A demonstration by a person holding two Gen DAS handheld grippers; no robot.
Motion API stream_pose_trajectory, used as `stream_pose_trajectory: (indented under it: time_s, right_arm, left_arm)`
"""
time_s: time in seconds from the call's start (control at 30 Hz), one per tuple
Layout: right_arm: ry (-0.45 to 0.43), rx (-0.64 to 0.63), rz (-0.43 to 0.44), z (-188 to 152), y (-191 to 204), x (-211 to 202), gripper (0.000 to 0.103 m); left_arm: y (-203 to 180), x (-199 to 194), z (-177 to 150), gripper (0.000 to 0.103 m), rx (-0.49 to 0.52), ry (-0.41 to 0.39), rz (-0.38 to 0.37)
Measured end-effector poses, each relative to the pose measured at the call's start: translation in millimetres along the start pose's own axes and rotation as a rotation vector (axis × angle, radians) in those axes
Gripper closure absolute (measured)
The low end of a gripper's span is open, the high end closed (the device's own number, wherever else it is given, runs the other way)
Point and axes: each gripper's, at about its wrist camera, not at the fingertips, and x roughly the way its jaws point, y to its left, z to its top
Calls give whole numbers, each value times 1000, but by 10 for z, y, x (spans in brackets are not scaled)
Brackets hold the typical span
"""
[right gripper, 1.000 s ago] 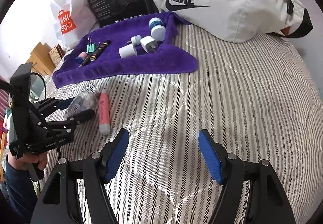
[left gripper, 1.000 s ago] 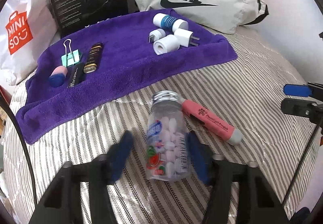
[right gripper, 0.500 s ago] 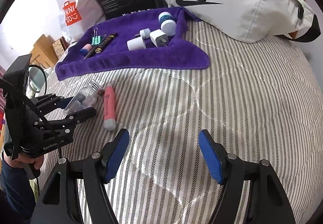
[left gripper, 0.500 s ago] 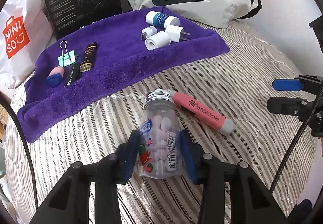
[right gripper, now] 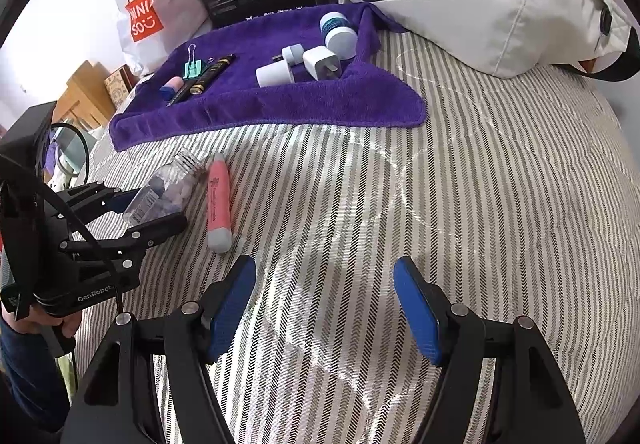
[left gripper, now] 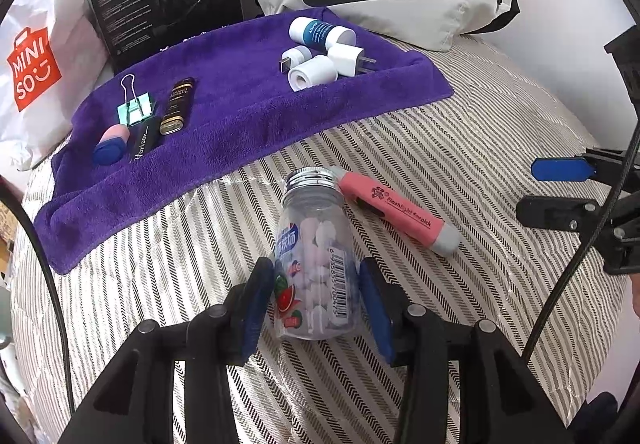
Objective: Organize rigid objects
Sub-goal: 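Grasp the clear candy jar with the left tool while the right tool grasps the pink highlighter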
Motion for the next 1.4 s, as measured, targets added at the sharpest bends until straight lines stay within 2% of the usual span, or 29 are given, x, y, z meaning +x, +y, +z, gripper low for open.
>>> stream_pose_trajectory:
  time_s: [0.2,0.47,0.7,0.87,1.03,1.07,1.17,1.27,1.4]
  right_arm:
    - [4,-12,9,14,50,34,32]
    - [-23,-73,48,150,319,82,32]
    - [-29,-191,92,254,692,280,34]
    - [8,-263,75,252,838,486,55]
    - [-31,-369,-21,192,986,530,63]
    - [-39,-387,-21,178,1010,526,72]
    - [-44,-397,-14,174,997,510,87]
    - [-28,-347,6,207,878,481,87]
    - [-15,-333,-49,194,757,406,86]
  left_arm:
    - [67,-2,11,64,-36,-13,-31]
    - [476,-121,-56,64,-118,-22,44]
    - [764,-187,-145,64,-177,-26,62]
    - [835,-184,-184,64,-192,-31,49]
    - [901,-167,-237,64,-226,-34,28]
    - [908,-160,-254,64,-230,-32,23]
    - [939,-148,-289,64,-238,-26,22]
    - [977,-160,-302,64,-247,-30,19]
    - [1012,-175,-303,64,-250,-36,20]
